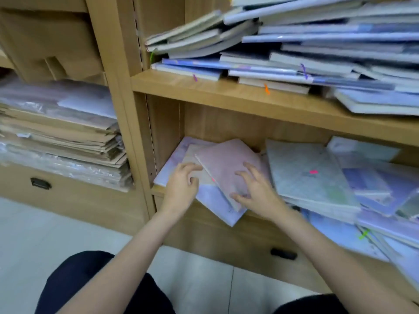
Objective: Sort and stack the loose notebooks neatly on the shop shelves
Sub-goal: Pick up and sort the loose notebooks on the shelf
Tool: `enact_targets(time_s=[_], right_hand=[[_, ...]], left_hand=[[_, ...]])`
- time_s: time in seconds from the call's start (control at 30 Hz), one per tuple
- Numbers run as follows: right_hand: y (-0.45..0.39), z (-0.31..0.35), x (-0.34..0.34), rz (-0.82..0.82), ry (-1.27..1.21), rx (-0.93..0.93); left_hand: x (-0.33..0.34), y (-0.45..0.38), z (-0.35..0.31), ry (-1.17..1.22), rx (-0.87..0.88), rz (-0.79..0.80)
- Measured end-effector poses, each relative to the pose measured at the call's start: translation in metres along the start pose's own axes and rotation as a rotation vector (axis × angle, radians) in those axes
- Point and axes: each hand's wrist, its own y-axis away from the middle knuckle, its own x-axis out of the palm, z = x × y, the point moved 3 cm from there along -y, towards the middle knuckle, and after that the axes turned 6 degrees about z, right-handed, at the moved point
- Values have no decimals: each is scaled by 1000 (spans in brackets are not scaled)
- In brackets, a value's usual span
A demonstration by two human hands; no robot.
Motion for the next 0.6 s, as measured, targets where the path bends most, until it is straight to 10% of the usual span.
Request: enact_targets(time_s=[0.23,0.6], right_hand=[[-26,18,40,203,409,209],[-25,40,-53,-215,337,179]], left_hand=[[48,-2,46,-119,-182,447],[18,3,42,336,-401,259]])
